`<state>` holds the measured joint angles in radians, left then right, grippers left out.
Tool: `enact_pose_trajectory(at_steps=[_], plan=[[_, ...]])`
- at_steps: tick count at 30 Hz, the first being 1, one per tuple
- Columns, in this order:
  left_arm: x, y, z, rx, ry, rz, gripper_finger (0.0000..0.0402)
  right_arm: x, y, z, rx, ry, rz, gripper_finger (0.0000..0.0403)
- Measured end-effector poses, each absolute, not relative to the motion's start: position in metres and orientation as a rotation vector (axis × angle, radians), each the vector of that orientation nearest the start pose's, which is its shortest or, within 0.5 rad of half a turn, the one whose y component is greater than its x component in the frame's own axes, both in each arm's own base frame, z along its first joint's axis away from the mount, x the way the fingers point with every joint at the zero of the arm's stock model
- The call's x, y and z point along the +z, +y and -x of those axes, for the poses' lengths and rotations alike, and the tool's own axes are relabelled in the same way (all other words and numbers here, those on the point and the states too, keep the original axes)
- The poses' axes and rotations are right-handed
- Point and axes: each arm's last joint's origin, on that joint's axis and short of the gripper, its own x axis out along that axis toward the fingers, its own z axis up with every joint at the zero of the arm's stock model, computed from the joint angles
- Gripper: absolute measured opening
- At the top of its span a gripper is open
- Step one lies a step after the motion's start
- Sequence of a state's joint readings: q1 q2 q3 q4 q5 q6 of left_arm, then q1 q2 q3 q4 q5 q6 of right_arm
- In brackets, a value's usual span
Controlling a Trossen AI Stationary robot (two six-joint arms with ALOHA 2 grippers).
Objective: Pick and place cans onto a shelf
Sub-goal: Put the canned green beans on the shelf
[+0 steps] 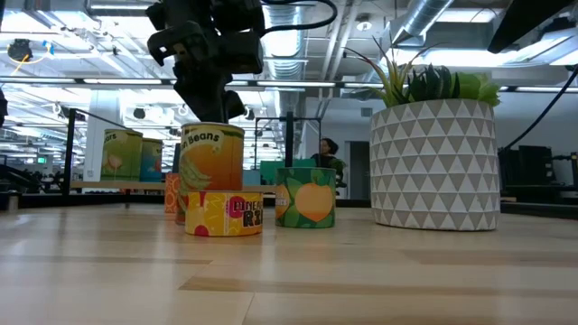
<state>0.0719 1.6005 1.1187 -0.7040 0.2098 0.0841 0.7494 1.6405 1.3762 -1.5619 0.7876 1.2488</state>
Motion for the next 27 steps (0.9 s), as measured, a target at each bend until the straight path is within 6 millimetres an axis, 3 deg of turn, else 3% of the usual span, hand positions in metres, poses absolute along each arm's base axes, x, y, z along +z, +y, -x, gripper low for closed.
enact_pose_trajectory(at_steps=[4, 9, 18, 22, 27], plan=[[0.218, 0.016, -0.307, -0.139, 1.181, 0.13, 0.0007, 0.275, 0.168, -0.21, -0.729, 0.97, 0.191, 0.0028], [0.228, 0.018, -0.31, -0.112, 1.197, 0.117, 0.0001, 0.275, 0.168, -0.21, -0.728, 0.971, 0.193, 0.0028], [0.285, 0.031, -0.307, 0.023, 1.278, -0.087, 0.0, 0.275, 0.168, -0.21, -0.728, 0.971, 0.194, 0.0028], [0.302, 0.051, -0.3, 0.069, 1.318, -0.117, 0.0, 0.276, 0.167, -0.21, -0.729, 0.973, 0.196, 0.0028], [0.314, 0.094, -0.288, 0.163, 1.342, -0.096, 0.0, 0.276, 0.168, -0.21, -0.729, 0.971, 0.197, 0.0028]])
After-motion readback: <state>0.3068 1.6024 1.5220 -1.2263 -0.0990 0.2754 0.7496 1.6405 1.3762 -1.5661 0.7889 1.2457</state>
